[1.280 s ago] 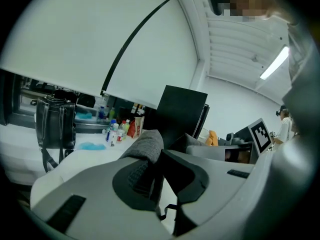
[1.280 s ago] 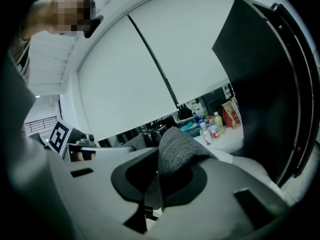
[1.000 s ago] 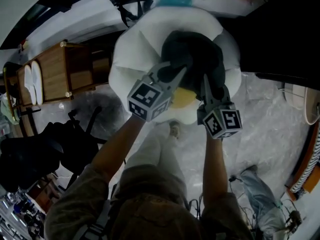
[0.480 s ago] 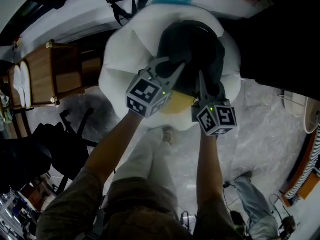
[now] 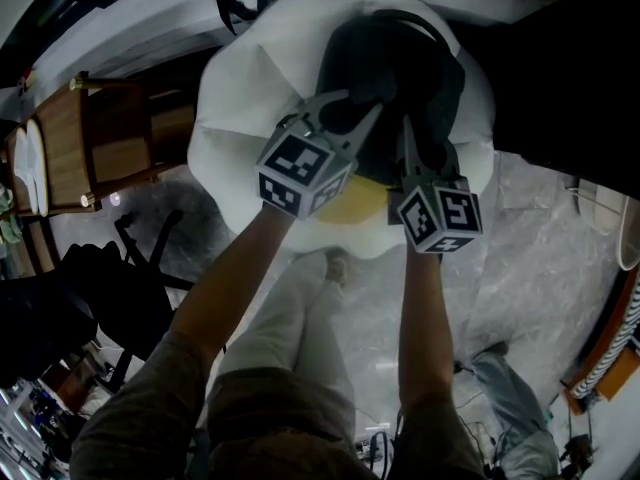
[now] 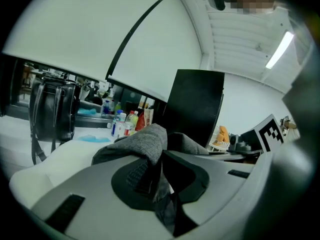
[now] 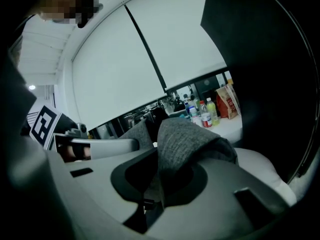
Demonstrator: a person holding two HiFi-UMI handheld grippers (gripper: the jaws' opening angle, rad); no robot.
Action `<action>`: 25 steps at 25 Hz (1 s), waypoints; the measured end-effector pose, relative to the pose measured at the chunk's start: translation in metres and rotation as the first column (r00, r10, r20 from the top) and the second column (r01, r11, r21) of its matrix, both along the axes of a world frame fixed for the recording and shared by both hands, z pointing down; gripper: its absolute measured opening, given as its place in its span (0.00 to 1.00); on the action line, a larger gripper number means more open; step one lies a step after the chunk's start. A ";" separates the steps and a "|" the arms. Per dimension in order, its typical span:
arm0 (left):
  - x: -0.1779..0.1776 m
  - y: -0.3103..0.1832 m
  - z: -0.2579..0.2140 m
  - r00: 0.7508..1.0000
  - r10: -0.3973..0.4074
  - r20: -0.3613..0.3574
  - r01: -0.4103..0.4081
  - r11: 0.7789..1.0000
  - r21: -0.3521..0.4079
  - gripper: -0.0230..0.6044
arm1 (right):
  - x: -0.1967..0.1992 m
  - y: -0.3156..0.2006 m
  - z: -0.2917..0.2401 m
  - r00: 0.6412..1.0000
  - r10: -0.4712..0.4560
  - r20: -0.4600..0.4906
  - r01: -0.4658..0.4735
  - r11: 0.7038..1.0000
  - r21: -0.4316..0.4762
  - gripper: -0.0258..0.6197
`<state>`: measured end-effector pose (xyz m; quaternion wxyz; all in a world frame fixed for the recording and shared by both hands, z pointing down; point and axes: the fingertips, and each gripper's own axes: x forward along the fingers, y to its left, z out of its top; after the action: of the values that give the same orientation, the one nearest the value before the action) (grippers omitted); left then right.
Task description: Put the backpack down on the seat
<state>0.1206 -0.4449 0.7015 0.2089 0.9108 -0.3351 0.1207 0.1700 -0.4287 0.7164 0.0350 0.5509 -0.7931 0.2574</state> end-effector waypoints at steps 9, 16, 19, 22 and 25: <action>0.000 0.011 0.022 0.998 -0.050 0.032 0.051 0.998 -0.030 0.44 | 0.017 0.012 0.025 0.995 0.086 -0.046 -0.089 0.994 -0.064 0.38; -0.011 0.023 0.036 0.990 -0.119 0.075 0.122 0.992 -0.039 0.62 | 0.033 0.033 0.038 0.981 0.173 -0.091 -0.182 0.978 -0.101 0.56; -0.013 0.030 0.033 0.988 -0.133 0.076 0.135 0.991 -0.023 0.65 | 0.037 0.041 0.037 0.978 0.194 -0.081 -0.202 0.973 -0.110 0.56; -0.009 0.038 0.030 0.991 -0.116 0.067 0.117 0.993 -0.020 0.65 | 0.032 0.046 0.034 0.981 0.184 -0.067 -0.191 0.975 -0.112 0.56; -0.008 0.047 0.024 0.993 -0.107 0.058 0.109 0.993 -0.034 0.59 | 0.022 0.052 0.026 0.987 0.154 -0.047 -0.159 0.981 -0.113 0.53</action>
<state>0.1131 -0.3975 0.7256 0.2225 0.8834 -0.3875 0.1411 0.1924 -0.3771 0.7423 0.0618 0.6135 -0.7302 0.2944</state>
